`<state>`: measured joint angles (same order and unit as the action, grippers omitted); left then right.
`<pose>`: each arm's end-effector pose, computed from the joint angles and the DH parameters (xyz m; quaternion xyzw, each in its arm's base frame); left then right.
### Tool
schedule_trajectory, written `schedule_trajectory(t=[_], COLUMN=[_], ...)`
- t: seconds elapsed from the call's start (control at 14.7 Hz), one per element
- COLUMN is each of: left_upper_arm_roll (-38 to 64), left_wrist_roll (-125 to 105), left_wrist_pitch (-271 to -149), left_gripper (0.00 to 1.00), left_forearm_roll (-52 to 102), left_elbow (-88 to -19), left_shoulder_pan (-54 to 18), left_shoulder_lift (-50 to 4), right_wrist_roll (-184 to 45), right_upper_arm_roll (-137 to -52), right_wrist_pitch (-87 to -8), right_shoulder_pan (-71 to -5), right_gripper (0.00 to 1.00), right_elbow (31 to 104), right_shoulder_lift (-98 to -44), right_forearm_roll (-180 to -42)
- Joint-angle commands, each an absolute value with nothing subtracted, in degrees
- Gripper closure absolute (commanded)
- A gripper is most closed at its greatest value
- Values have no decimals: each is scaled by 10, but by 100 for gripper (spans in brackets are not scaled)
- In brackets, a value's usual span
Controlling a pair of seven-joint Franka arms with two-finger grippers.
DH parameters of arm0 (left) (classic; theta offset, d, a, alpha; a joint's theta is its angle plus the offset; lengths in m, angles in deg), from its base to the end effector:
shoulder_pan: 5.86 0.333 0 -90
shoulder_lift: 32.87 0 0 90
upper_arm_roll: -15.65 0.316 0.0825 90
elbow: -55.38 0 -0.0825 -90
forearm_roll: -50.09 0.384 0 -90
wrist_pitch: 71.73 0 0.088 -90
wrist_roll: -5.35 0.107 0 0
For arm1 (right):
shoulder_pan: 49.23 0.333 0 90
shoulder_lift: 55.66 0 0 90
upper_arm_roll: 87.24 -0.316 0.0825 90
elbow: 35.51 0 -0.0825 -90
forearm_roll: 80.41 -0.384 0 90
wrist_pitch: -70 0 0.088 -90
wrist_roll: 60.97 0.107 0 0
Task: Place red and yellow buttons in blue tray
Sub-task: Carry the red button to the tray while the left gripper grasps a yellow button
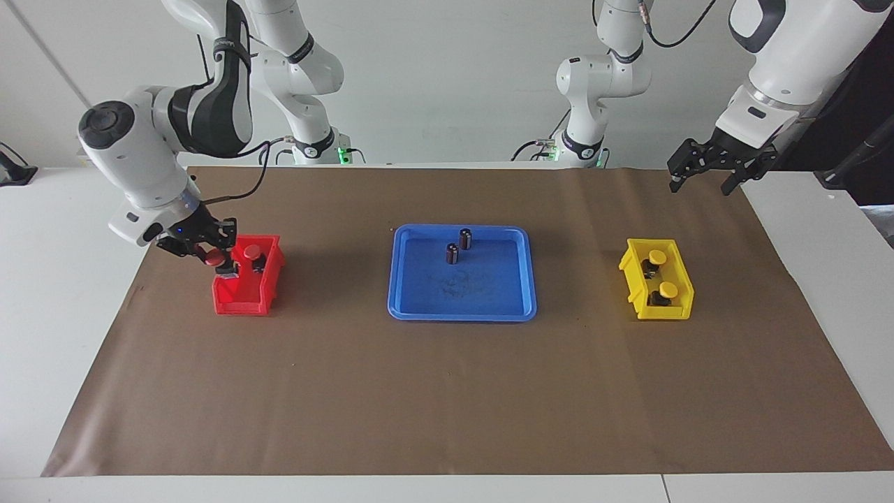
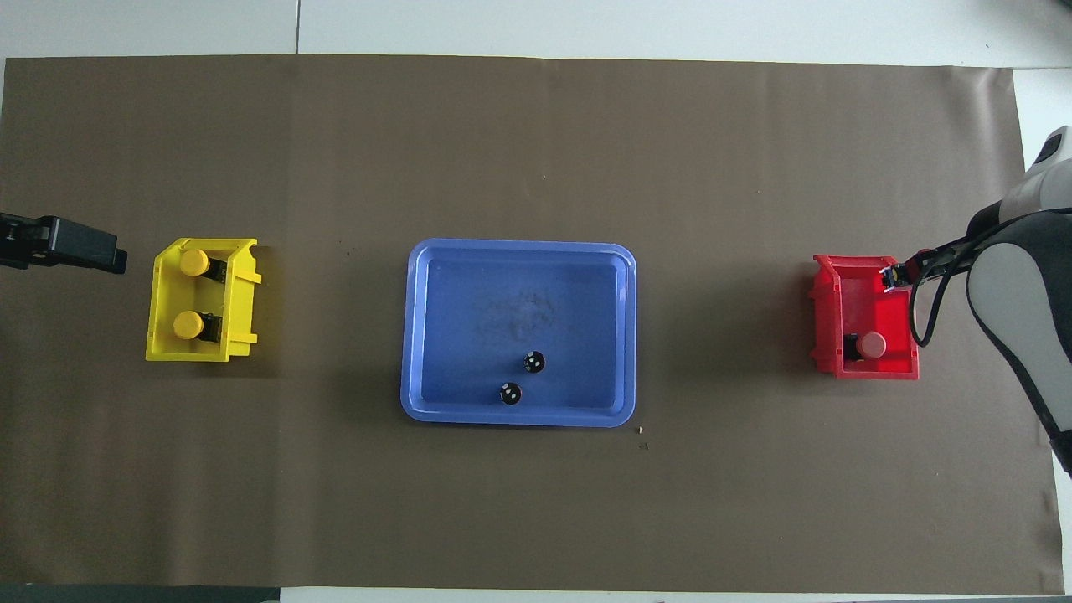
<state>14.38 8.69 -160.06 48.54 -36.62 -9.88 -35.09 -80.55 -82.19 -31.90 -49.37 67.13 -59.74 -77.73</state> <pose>0.5366 -0.0529 0.6268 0.9970 -0.0754 -0.0129 0.0129 0.5723 -0.0549 0.4971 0.9902 0.1308 -0.0465 0.0162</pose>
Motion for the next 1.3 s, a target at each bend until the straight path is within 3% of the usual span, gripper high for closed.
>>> schedule_trajectory(t=[0.0,0.2,0.34,0.61,0.89,1.09,1.16,1.23], left_upper_arm_roll=[145,145,144,144,146,145,146,146], left_wrist_roll=[82,82,82,77,81,82,83,83], left_wrist_pitch=[-1600,-1599,-1599,-1543,-1767,-1861,-1883,-1905], left_gripper=[0,0,0,0,5,19,21,25], left_forearm_roll=[482,482,482,482,482,482,482,482], left_elbow=[-380,-380,-380,-391,-588,-616,-615,-615], left_shoulder_pan=[-99,-99,-99,-99,-92,-77,-75,-75], left_shoulder_lift=[-365,-365,-365,-375,-436,-385,-365,-343], right_wrist_roll=[-706,-478,-346,-236,-190,-188,-190,-191], right_upper_arm_roll=[-828,-839,-843,-843,-843,-843,-843,-843], right_wrist_pitch=[-236,-295,-327,-403,-462,-505,-508,-508], right_shoulder_pan=[-427,-317,-220,-144,-120,-117,-120,-123], right_gripper=[86,88,93,92,88,81,67,24], right_elbow=[561,548,529,530,550,603,607,606], right_shoulder_lift=[-640,-662,-708,-766,-806,-800,-798,-798], right_forearm_roll=[-771,-817,-815,-811,-795,-795,-795,-795])
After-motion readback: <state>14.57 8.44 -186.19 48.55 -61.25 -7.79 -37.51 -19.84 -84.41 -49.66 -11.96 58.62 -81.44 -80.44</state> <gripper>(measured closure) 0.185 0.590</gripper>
